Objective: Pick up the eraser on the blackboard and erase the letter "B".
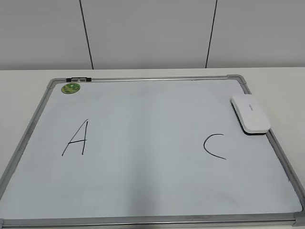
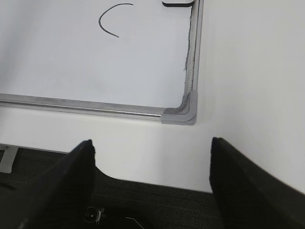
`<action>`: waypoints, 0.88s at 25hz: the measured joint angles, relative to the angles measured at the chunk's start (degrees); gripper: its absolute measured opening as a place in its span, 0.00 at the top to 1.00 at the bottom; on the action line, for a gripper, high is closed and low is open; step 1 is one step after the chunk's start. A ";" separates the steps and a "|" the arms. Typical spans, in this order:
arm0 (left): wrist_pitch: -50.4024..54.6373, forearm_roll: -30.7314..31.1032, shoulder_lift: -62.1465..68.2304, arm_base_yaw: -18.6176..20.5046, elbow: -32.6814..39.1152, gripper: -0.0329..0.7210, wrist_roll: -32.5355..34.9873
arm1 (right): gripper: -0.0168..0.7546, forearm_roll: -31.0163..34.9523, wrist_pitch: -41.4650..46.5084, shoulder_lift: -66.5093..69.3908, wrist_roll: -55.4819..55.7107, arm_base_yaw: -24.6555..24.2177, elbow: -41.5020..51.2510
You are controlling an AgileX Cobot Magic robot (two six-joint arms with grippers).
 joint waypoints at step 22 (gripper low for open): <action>-0.40 0.00 -0.62 0.00 0.22 0.34 0.34 | 0.26 -0.15 -0.67 -0.35 0.00 0.00 0.22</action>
